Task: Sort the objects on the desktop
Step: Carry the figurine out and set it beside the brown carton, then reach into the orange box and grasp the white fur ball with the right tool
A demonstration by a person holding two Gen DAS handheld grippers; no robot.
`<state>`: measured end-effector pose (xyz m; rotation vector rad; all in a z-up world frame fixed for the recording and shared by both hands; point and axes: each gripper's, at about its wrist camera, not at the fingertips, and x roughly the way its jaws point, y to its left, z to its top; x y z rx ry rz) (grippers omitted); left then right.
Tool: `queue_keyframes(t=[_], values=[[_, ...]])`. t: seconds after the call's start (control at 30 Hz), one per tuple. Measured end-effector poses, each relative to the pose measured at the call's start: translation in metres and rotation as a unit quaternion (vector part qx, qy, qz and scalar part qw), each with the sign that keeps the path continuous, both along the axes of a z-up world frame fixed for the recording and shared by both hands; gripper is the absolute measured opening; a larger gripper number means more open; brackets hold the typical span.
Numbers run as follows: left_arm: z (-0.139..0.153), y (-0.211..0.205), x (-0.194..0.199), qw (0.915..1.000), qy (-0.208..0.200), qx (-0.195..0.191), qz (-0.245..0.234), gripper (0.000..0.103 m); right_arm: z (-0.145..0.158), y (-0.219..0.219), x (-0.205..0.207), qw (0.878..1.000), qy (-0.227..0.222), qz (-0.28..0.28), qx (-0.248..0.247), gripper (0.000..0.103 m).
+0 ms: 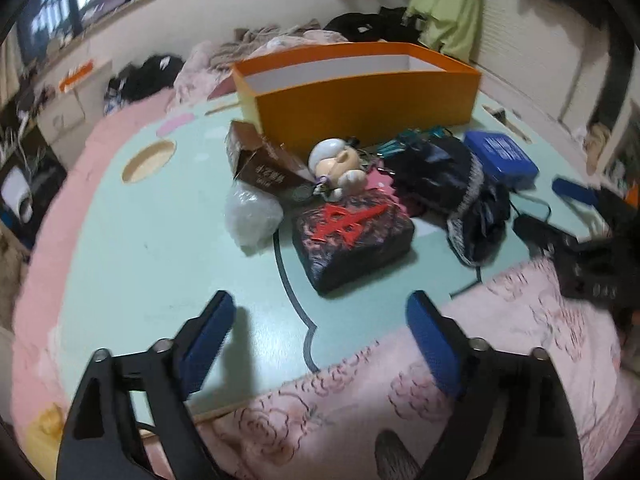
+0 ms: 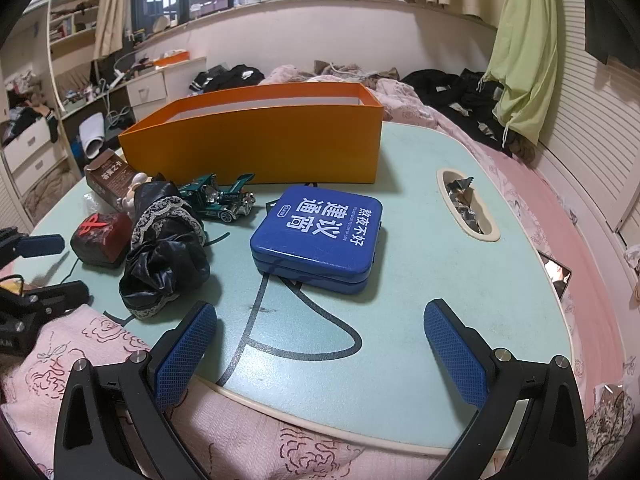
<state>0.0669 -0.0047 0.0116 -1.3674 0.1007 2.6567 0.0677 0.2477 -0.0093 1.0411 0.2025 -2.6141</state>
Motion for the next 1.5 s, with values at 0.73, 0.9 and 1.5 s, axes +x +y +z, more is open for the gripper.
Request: queue_keyframes(t=[0.73,0.9,1.5], values=[[-0.008,0.000,0.006,0.9998,0.014,0.009,0.011,0.103,0.000,0.000,0.000,1.000,0.000,0.000,0.000,0.103],[-0.009,0.000,0.006,0.9998,0.014,0.010,0.011,0.103,0.000,0.001,0.000,1.000,0.000,-0.002,0.000,0.103],[-0.006,-0.002,0.007,0.9998,0.014,0.011,0.011,0.103,0.115,-0.007,-0.128,0.997,-0.075,-0.003,-0.012,0.021]])
